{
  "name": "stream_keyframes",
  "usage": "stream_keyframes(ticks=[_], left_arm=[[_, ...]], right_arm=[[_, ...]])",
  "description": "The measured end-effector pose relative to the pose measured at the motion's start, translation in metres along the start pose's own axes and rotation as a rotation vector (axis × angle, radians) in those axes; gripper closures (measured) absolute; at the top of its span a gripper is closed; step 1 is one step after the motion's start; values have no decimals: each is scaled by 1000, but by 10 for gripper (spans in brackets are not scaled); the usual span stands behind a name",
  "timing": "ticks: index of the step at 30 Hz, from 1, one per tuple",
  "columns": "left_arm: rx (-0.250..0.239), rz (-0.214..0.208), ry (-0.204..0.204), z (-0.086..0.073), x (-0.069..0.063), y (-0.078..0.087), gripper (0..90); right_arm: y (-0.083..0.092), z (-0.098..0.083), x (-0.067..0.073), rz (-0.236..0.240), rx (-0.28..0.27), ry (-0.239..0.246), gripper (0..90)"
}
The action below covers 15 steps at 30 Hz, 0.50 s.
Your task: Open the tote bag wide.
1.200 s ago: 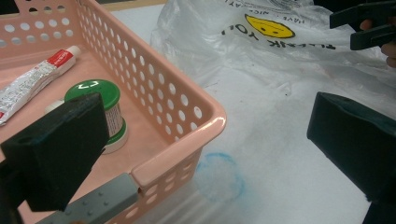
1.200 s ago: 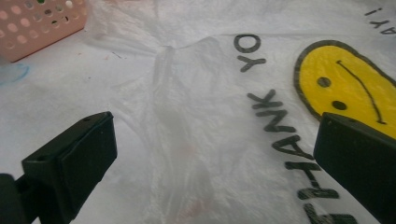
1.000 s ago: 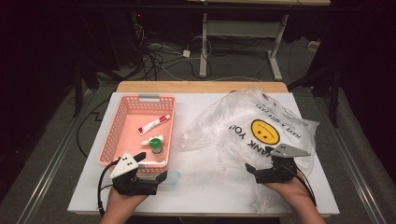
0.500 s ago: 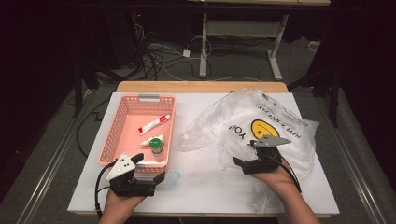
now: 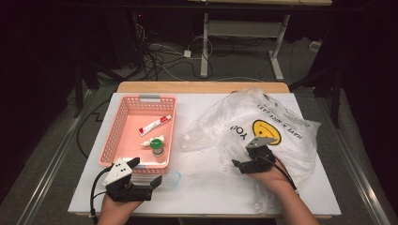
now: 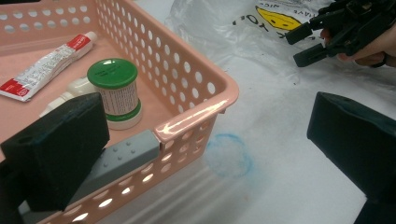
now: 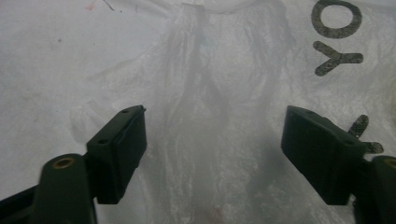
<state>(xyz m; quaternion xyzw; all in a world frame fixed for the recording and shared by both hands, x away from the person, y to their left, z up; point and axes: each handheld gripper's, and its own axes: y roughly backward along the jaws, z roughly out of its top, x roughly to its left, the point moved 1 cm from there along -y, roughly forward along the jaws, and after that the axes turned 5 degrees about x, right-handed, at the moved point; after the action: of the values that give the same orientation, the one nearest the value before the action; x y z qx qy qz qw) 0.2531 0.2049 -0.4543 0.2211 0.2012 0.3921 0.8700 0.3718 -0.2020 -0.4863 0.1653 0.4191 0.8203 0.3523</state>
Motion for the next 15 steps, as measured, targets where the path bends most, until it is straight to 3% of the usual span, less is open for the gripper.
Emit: stream_keyframes(ticks=[11,15], left_arm=[[-1,-4,0,0,-1,-1,0],[-2,-6,1,1,-1,-1,0]], right_arm=[[0,-4,-2,9,-24,2,598],[1,-5,-5,28,-33,-15,667]])
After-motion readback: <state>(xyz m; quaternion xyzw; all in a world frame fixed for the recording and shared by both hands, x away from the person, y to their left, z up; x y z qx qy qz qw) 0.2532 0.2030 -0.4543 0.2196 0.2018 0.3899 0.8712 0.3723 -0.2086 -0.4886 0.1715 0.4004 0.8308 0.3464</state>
